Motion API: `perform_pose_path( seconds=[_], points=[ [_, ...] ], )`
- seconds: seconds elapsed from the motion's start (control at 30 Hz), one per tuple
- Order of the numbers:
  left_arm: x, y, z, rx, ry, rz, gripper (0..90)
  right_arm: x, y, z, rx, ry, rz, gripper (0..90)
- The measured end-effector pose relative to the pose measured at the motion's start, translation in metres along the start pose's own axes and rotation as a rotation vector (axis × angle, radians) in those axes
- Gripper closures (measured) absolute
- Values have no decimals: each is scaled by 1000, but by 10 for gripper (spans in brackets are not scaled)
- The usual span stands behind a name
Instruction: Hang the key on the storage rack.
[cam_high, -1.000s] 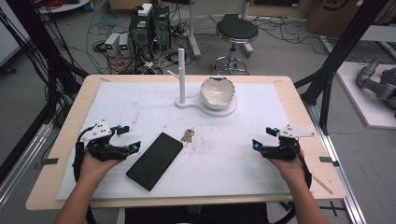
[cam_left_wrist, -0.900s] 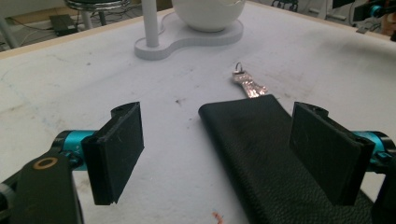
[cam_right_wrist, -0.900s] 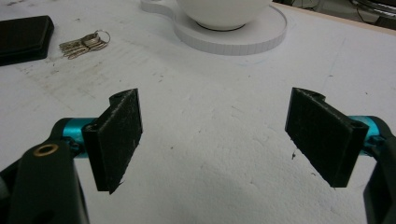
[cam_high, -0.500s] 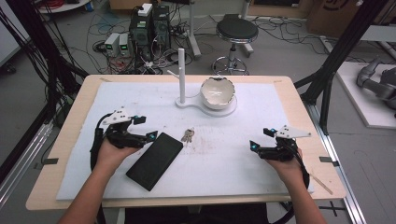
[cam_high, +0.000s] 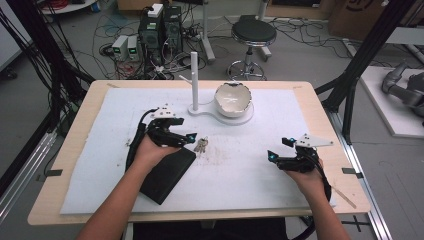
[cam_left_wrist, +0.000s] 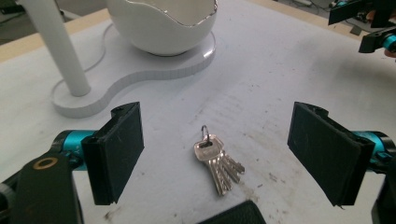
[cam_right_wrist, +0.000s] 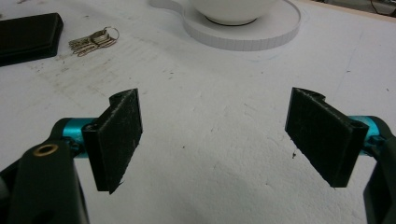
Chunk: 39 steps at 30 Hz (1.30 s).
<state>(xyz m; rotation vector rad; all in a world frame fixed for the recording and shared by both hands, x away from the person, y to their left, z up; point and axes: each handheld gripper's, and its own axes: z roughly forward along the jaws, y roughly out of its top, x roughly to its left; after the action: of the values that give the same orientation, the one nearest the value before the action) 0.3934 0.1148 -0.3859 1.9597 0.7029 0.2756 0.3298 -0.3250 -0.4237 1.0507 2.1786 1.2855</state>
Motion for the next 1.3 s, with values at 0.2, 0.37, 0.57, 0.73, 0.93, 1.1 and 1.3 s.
perform_pose_path(
  seconds=[0.2,0.37,0.57,0.73,0.93,1.1,1.3],
  points=[
    [-1,6,30,38,-2,-21,184,0,0,2,7,4,-5,193],
    [-2,9,50,100,15,-20,192,-2,0,1,3,2,2,193],
    [2,6,69,195,31,-22,272,-3,-1,2,3,2,8,193],
    [3,3,77,236,26,-27,467,-3,-1,3,10,6,8,193],
    [2,1,84,279,33,-43,599,-4,-1,2,4,3,10,193],
    [2,0,86,292,42,-40,712,-4,-1,2,7,3,14,193],
    [0,1,86,296,50,-7,873,-4,-1,3,8,3,5,193]
  ],
)
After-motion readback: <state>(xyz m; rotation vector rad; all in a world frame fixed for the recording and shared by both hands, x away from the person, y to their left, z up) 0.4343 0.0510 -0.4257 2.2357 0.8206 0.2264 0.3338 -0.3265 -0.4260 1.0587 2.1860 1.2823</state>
